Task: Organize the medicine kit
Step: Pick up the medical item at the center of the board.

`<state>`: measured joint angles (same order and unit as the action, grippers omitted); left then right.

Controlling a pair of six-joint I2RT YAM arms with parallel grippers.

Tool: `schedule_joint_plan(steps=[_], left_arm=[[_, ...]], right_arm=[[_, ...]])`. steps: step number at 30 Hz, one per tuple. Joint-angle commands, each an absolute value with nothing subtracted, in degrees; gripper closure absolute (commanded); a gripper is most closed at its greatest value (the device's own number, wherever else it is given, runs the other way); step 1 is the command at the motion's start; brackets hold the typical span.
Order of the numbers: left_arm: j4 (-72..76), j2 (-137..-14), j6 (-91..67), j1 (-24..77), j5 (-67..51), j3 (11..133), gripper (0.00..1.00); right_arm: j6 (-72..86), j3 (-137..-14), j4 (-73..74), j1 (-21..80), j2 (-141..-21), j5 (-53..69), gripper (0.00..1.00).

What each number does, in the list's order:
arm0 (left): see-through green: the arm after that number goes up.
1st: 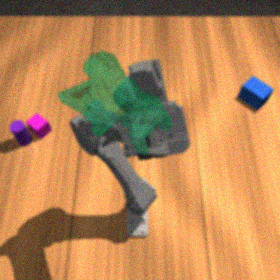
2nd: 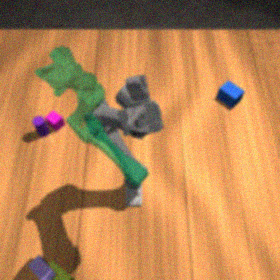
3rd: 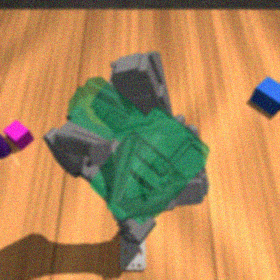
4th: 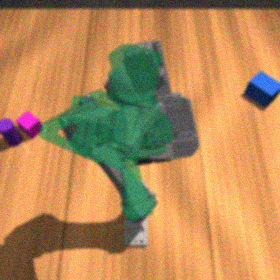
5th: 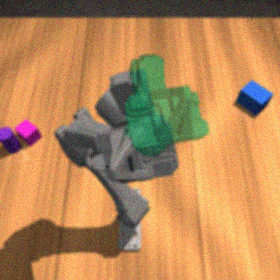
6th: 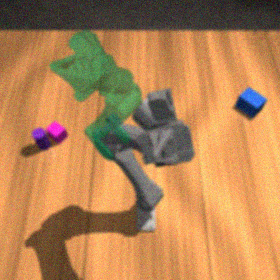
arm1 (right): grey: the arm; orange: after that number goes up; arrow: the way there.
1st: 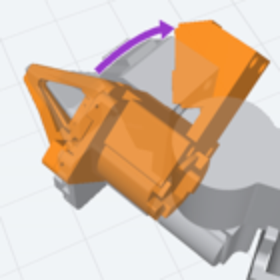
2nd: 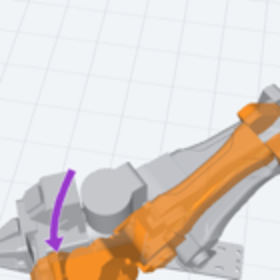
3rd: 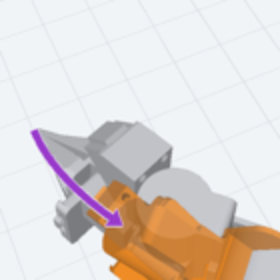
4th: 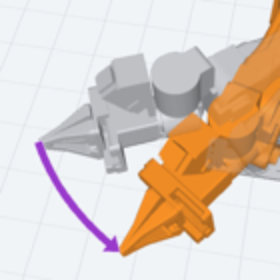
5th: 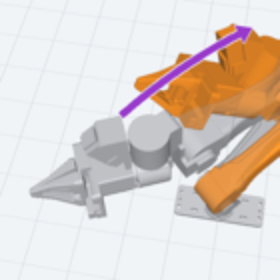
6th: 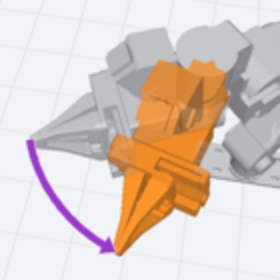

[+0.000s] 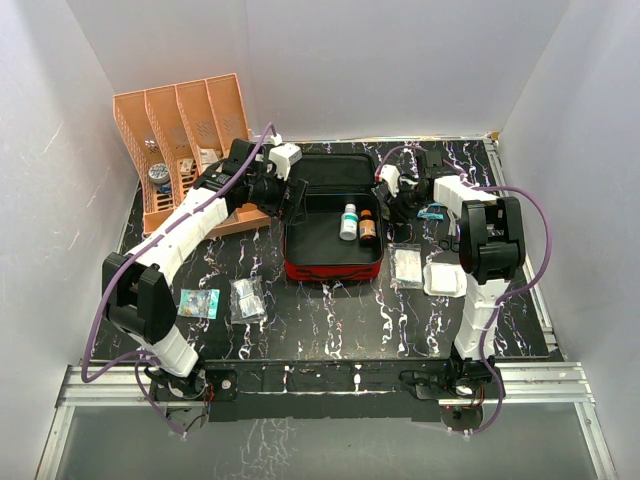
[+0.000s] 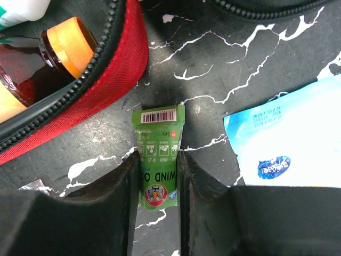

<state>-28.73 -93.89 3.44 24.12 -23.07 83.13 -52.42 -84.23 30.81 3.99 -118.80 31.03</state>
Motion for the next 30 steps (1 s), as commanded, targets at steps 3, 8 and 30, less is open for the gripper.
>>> schedule_joint_plan(steps=[3, 8, 30], left_arm=[[-28.9, -92.1, 3.7, 23.8, -24.3, 83.6, 0.01], [-29.1, -92.5, 3.7, 23.8, -24.4, 84.2, 0.01], [-27.8, -93.5, -0.6, 23.5, -16.5, 85.8, 0.01]], right_arm=[[-51.4, -83.5, 27.7, 2.9, -116.4, 30.7, 0.79], [-49.1, -81.8, 25.8, 1.2, -112.4, 31.0, 0.77], [-23.4, -74.3, 19.1, 3.0, -90.7, 26.8, 0.80]])
